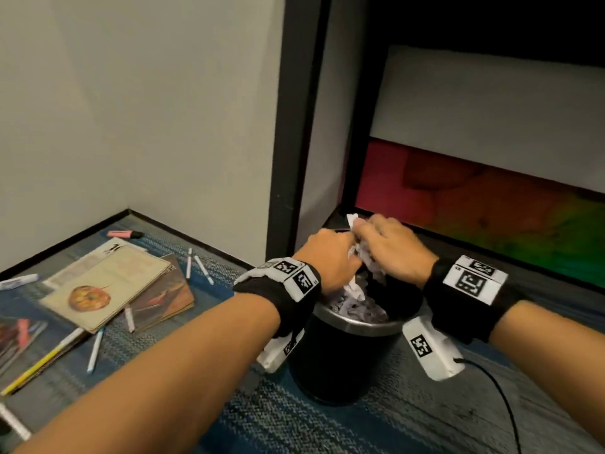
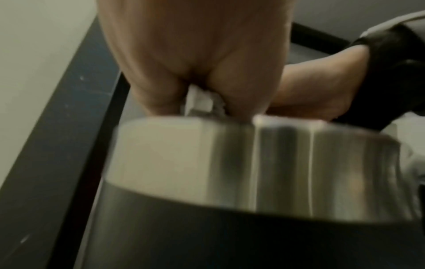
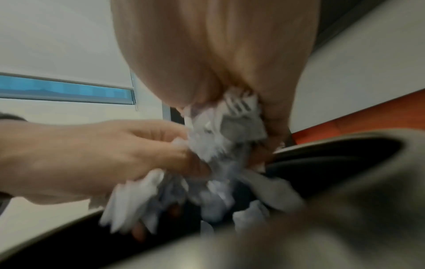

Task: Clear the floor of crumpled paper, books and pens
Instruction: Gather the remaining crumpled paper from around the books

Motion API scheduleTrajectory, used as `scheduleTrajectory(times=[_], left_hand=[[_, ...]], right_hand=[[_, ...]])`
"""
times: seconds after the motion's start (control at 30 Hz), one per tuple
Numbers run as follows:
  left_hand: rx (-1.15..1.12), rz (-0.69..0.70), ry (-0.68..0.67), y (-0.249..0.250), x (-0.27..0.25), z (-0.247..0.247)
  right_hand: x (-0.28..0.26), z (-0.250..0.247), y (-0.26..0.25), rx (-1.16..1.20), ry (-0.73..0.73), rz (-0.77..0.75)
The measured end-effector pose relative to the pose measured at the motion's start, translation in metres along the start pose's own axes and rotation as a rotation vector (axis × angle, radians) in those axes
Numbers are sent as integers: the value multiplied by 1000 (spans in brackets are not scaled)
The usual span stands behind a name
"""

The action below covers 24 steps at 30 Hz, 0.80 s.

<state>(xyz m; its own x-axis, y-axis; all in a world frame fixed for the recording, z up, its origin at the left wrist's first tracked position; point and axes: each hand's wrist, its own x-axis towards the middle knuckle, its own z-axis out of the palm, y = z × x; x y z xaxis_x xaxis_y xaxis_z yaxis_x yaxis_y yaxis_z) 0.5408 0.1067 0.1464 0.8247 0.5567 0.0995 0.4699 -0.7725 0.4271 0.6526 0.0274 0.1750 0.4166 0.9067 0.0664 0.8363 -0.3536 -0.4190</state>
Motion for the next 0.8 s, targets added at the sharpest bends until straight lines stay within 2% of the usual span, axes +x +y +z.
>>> scheduleTrajectory(times=[0.13,0.2,0.27,0.4,0.5,0.6,0.67,0.8], left_hand=[[233,-124,-383,0,8,16],[178,-129,-434,1,12,11],[57,-90,-368,0,12,2],[-39,-30,-128,-10,-1,-26],[-25,-24,-34,-27,-22,-56],[119,-88,1,-63,-56,-87],[253,-171,-24,-96,-91,-109],[428,-335,-110,-169,-180,-162]], right_hand=[[0,3,14,-142,-284,37],[4,2,22,-241,-338,-3],[8,0,25,-296,-307,-36],[9,-14,1,-321,-101,-82],[7,-17,-39,-341,-21,-152],[8,-3,-98,-361,40,-285],[7,15,-150,-348,3,-386],[-2,63,-263,-341,-171,-563]])
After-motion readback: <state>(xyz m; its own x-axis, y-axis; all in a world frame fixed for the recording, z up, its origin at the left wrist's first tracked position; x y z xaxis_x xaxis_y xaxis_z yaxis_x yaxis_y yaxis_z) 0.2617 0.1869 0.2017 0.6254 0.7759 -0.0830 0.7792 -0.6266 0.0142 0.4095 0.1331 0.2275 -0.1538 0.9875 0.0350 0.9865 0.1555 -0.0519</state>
